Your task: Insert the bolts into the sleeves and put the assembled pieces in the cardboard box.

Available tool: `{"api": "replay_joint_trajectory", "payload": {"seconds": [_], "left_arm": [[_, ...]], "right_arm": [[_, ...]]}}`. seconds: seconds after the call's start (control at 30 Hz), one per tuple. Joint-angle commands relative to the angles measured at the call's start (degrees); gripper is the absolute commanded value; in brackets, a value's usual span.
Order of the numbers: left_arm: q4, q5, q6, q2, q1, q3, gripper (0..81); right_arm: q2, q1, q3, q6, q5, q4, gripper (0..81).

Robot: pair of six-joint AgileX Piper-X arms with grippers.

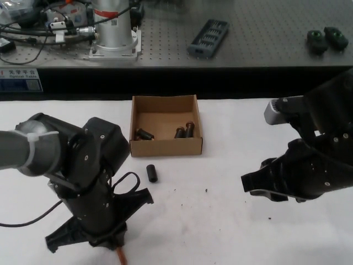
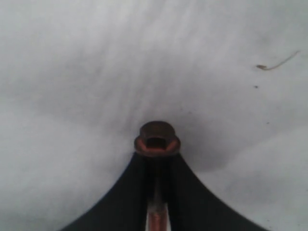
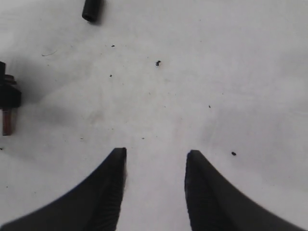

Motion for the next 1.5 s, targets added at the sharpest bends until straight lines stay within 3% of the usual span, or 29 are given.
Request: {"api": "replay_joint_trajectory", "payload": {"seconds": [0.0,0.23,0.5,0.93,1.47], "left_arm": [[-3.3,-2.4,4.1,-2.7,0.2,0.0,0.6],[-13.9,-2.7,10.2,-19.0,7.5,4.1,0.6],[-16.2,0.8,16.1,-35.8,14.9,12.6,0.6],[-20.0,4.3,16.5,-54.5,15.2,23.5,0.6],[-20.3,9.3,13.1,-69.3,15.2,24.6,0.6]], "right_arm": [[1.2,-0.3,-0.4,-0.4,-1.4,-2.7,31.0],[14.4,1.9,-8.3,-3.1,-4.2,-3.7,31.0],[32.2,3.7,-28.7,-2.6,-4.3,2.3,31.0],[54.7,7.2,-56.1,-2.5,-3.0,20.4,33.5],[61.1,9.5,-63.5,-2.5,3.3,26.2,33.5]]}}
